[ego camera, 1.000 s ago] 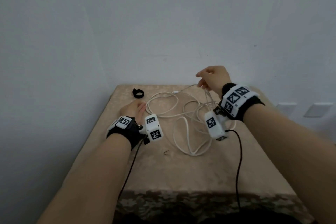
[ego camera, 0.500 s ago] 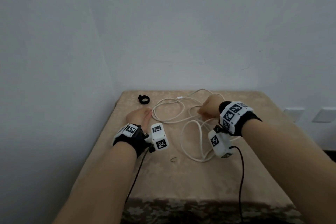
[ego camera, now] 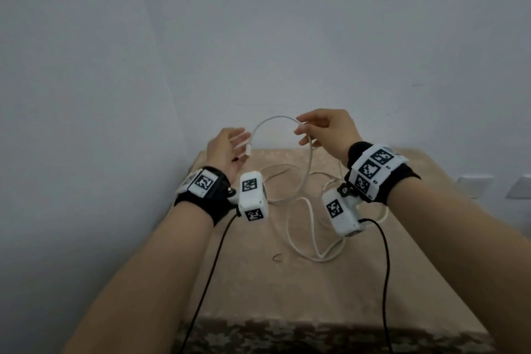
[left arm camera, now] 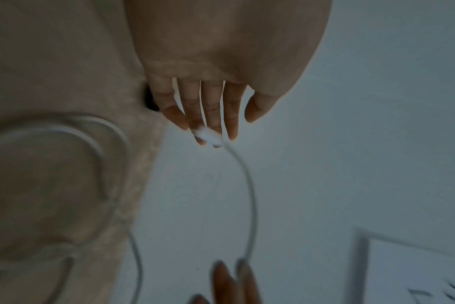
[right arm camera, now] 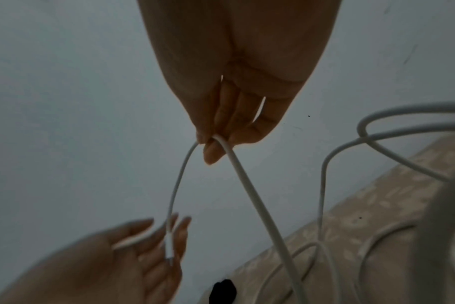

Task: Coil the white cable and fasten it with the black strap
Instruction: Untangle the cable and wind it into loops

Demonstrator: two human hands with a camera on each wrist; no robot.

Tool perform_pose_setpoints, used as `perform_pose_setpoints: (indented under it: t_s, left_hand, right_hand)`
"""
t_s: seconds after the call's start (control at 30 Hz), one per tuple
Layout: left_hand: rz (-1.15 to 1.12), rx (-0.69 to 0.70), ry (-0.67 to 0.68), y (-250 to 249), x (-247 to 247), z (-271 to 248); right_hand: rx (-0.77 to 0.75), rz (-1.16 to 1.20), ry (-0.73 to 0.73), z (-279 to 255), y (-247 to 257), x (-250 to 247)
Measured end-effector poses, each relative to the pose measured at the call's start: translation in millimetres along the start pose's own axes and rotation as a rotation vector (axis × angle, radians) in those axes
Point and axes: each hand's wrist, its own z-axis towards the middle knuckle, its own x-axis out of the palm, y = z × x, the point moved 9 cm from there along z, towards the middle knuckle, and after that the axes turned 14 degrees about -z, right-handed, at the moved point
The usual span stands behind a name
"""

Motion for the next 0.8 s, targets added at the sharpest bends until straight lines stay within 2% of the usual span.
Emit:
perform_pose_setpoints:
  t_s: [0.1,0.23,0.33,0.47,0.63,0.8]
  left_hand:
    - [0.203,0.105,0.121,-30.4,42.0,5.6]
    - [0.599,0.108,0.428,-23.4,89.5,3.2]
    - [0.545,0.114,0.549,-11.5,108.9,6.1]
    - [0.481,0.174,0.506,-7.5,119.3,22.9]
    - [0.418,0.241,0.440,-1.5,119.9,52.7]
    - [0.329,0.250,0.412,4.8,110.2,75.0]
  right_hand:
    - [-0.006,0.011,-0.018,15.0,-5.7,-1.5]
    - [-0.043,0.077,-0.014,29.7,-5.8,2.9]
    - [-0.073,0.146,-0.048,39.5,-5.1,4.4]
    - [-0.082,0.258,-0.119,58.5,-9.8,2.1]
    - [0.008,0.377,-0.149,80.1,-37.7,4.8]
    - [-0.004,0.309,-0.145,90.7,-51.0,8.1]
